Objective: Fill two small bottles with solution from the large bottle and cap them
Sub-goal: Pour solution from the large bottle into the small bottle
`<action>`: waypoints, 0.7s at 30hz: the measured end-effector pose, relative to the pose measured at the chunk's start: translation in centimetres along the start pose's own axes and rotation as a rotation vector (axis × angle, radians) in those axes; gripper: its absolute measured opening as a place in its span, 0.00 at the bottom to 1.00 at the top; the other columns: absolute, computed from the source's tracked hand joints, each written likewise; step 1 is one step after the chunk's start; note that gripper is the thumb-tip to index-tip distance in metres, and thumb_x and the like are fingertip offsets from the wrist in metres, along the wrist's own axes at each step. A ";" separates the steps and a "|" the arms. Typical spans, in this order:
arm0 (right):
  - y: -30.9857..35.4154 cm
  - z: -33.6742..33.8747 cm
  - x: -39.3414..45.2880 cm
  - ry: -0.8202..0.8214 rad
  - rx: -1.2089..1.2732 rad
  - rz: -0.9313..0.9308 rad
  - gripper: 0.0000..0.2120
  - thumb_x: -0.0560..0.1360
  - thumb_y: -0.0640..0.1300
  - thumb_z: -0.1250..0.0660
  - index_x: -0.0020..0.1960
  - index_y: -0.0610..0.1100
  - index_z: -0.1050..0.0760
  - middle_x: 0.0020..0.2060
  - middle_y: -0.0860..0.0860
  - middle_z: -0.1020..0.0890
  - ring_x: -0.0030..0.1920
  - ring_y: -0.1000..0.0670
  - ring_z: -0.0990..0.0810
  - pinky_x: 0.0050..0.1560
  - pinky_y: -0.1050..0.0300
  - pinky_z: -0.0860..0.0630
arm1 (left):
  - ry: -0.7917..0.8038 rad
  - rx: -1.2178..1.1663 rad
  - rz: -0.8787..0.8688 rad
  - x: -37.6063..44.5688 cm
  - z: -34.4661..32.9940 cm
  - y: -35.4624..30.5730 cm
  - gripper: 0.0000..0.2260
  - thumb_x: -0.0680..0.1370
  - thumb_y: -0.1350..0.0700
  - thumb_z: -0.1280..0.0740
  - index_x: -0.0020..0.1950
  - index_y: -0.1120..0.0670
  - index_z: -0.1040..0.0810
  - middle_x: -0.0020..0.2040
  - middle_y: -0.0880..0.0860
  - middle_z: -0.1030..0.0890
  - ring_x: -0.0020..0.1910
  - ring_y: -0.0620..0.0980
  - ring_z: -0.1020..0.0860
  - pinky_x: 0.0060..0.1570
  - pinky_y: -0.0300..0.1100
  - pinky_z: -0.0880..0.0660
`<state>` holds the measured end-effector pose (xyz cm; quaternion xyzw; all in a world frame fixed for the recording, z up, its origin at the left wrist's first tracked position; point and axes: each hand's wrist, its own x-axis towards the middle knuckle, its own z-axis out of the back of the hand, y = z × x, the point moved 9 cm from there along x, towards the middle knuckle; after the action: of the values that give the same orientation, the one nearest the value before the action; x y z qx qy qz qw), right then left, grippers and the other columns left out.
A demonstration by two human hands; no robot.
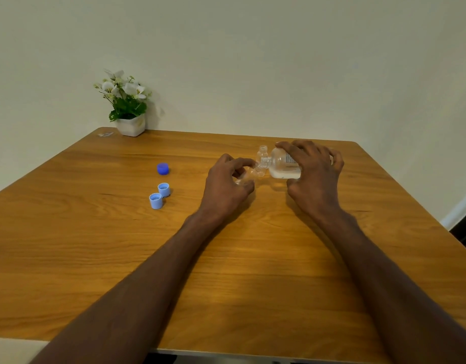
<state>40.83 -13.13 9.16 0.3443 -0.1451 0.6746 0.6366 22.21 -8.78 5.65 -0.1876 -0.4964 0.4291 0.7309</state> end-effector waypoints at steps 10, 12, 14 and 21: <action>0.0 -0.1 0.2 0.014 -0.002 -0.008 0.43 0.64 0.35 0.23 0.75 0.59 0.29 0.71 0.52 0.25 0.73 0.46 0.31 0.72 0.45 0.45 | -0.001 -0.004 0.001 0.0 0.2 -0.1 0.21 0.72 0.58 0.23 0.65 0.49 0.17 0.52 0.49 0.23 0.50 0.41 0.22 0.50 0.40 0.20; 0.0 -0.1 0.1 0.017 -0.007 -0.008 0.43 0.64 0.35 0.23 0.75 0.59 0.29 0.71 0.53 0.26 0.73 0.47 0.31 0.72 0.45 0.45 | 0.002 -0.004 0.004 0.0 0.2 -0.1 0.21 0.73 0.58 0.23 0.65 0.49 0.17 0.52 0.49 0.23 0.50 0.42 0.22 0.50 0.40 0.20; 0.0 -0.1 0.1 0.014 -0.006 -0.009 0.43 0.64 0.35 0.23 0.75 0.59 0.29 0.71 0.52 0.26 0.73 0.47 0.31 0.72 0.45 0.45 | 0.002 -0.003 0.006 0.0 0.1 -0.1 0.21 0.73 0.57 0.23 0.65 0.48 0.17 0.53 0.49 0.23 0.50 0.42 0.22 0.51 0.40 0.20; 0.0 -0.1 0.2 0.008 -0.005 -0.008 0.43 0.64 0.36 0.23 0.74 0.59 0.28 0.70 0.52 0.25 0.73 0.47 0.31 0.72 0.45 0.45 | -0.002 -0.005 0.005 -0.1 0.2 -0.1 0.20 0.72 0.57 0.24 0.65 0.48 0.17 0.52 0.48 0.23 0.50 0.42 0.22 0.50 0.43 0.19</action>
<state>40.80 -12.98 9.23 0.3405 -0.1429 0.6732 0.6406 22.09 -8.91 5.73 -0.1902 -0.4975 0.4300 0.7290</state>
